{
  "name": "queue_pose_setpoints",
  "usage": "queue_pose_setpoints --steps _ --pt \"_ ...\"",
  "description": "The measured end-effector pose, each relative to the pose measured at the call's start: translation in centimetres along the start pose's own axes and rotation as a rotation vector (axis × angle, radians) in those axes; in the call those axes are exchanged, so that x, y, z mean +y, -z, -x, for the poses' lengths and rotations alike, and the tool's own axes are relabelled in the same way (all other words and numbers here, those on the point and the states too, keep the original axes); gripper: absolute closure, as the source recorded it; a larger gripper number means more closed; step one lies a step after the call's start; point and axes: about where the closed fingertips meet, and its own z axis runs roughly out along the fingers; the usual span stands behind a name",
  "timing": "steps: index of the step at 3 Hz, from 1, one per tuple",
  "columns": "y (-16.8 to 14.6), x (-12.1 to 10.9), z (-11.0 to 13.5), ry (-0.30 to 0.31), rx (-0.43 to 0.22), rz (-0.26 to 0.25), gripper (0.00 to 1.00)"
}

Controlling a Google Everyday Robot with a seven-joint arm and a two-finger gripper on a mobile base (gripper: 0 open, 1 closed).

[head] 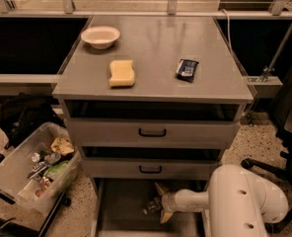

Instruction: Pick water bottle from bottom drawer and place on counter

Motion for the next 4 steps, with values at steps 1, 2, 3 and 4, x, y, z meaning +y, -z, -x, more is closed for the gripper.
queue_pose_setpoints --steps 1,2,3,4 --pt "0.00 0.00 0.00 0.000 0.000 0.000 0.00" --pt "-0.01 0.01 0.01 0.000 0.000 0.000 0.19" --pt "-0.01 0.01 0.01 0.000 0.000 0.000 0.42" --pt "-0.01 0.01 0.01 0.000 0.000 0.000 0.65"
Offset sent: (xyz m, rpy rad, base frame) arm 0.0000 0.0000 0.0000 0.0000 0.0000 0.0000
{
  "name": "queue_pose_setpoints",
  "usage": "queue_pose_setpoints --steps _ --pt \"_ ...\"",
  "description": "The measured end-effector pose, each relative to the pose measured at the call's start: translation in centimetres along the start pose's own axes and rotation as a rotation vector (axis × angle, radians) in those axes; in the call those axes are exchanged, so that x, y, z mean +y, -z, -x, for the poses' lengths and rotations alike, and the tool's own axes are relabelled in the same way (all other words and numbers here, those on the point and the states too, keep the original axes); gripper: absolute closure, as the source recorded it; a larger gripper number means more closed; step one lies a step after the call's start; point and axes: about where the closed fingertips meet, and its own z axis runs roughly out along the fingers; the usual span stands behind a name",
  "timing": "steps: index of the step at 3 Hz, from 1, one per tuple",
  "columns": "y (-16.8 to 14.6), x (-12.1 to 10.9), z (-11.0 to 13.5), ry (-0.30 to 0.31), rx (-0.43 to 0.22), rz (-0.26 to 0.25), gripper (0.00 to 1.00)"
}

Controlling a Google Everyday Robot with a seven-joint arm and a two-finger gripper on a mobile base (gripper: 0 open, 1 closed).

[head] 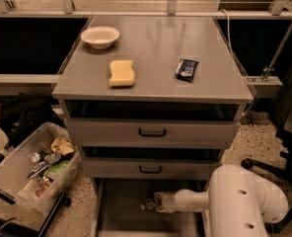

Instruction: Pick water bottle from bottom drawer and place on counter

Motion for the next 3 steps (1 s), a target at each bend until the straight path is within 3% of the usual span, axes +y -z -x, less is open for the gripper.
queue_pose_setpoints --steps 1,2,3 --pt "0.00 0.00 0.00 0.000 0.000 0.000 0.88" --pt "0.00 0.00 0.00 0.000 0.000 0.000 1.00" --pt "0.39 0.27 0.21 -0.013 0.004 -0.021 1.00"
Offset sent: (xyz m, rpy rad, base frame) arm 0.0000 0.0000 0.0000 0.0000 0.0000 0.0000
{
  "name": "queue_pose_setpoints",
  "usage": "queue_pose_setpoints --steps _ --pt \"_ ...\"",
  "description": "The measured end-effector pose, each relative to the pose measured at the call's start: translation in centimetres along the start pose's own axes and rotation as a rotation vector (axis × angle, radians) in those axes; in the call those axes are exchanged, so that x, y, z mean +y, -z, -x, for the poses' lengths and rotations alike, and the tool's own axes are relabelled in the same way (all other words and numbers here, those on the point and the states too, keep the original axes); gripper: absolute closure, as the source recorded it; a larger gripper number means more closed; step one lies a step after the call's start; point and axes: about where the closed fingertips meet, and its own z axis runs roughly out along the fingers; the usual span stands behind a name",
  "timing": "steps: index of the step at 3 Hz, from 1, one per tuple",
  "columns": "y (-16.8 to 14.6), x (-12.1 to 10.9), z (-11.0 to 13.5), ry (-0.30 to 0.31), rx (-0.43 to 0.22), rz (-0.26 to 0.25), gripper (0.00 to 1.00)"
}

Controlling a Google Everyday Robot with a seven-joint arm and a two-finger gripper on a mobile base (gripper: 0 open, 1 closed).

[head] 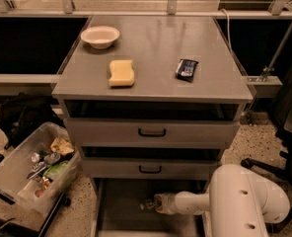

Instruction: Pick water bottle from bottom drawer and place on counter

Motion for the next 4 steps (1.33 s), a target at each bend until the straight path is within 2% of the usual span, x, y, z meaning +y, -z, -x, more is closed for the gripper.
queue_pose_setpoints --steps 1,2,3,4 --pt "0.3 0.2 0.1 -0.009 0.003 -0.014 1.00" --pt "1.7 0.5 0.5 -0.033 0.020 -0.058 1.00" --pt "4.5 1.3 1.3 -0.079 0.053 -0.140 1.00" --pt "11.7 -2.0 2.7 -0.172 0.085 -0.308 1.00"
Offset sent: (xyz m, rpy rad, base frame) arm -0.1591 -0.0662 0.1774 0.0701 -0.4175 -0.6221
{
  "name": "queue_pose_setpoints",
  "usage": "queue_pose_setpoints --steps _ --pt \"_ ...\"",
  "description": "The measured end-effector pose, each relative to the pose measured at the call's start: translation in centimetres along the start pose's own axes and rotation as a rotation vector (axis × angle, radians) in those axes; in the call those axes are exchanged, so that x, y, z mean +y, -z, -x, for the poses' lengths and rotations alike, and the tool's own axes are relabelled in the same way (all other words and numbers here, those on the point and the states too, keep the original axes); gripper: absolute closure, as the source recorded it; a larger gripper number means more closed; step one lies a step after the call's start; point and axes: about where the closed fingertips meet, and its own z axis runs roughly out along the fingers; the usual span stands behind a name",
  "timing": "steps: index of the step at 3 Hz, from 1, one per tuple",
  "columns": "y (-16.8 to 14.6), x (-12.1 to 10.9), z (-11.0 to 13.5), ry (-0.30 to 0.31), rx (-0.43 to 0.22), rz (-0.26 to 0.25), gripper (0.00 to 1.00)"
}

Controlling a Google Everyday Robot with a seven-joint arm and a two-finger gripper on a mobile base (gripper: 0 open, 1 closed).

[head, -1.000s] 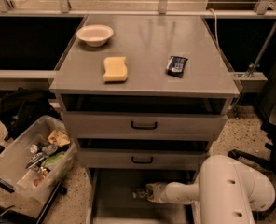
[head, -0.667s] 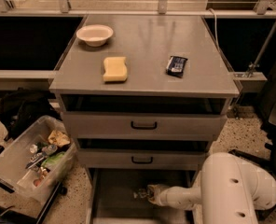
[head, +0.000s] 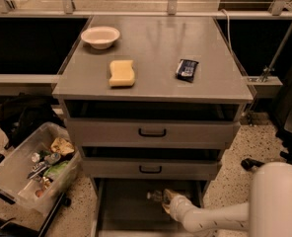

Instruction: Pick water bottle from bottom drawer and place on counter

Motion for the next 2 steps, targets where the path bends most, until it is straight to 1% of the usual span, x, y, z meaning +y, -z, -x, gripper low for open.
queue_pose_setpoints --steps 1,2 --pt "4.18 -4.07 1.55 -0.031 -0.004 -0.118 1.00" --pt "4.18 -4.07 1.55 -0.031 -0.004 -0.118 1.00"
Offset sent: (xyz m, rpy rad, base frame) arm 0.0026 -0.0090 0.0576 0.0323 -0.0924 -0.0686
